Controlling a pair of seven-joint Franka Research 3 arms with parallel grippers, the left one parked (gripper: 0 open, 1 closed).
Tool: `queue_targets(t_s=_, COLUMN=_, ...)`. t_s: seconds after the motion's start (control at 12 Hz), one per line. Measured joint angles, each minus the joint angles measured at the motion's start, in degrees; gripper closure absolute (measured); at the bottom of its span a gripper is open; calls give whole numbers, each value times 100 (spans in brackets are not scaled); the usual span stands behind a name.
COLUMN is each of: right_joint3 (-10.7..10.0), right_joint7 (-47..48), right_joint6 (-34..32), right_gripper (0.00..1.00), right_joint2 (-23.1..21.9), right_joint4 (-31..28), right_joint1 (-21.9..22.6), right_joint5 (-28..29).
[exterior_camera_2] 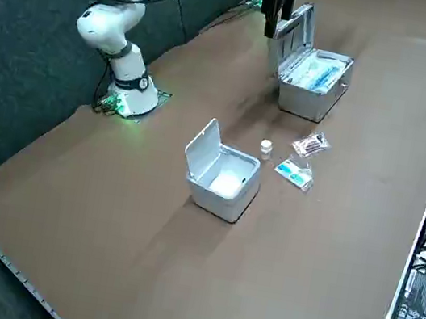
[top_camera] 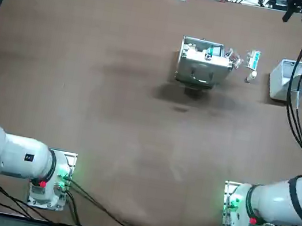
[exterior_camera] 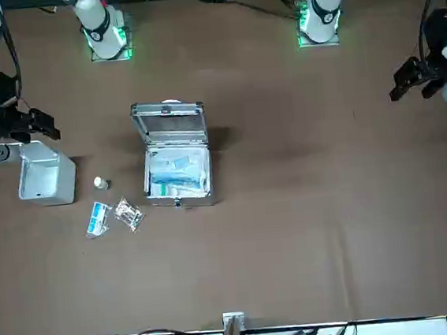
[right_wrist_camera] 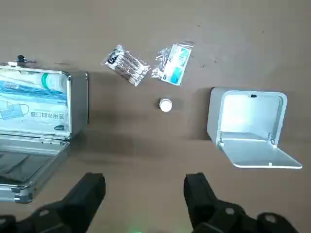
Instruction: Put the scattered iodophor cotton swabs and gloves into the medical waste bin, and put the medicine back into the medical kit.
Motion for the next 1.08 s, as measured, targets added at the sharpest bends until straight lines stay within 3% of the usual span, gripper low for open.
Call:
queue_targets(t_s=0.67, right_joint3=-27, right_joint7=2, right_joint6=333, right_gripper=0, right_joint2=149, right_joint4=-11, right_joint1=-11, right_joint5=-1)
queue_targets(t_s=1.08, right_joint3=-33, right_joint7=22, right_joint6=1640, right_gripper=0, right_joint2=1178, right_joint4=-97, right_joint1=-67, right_joint5=4)
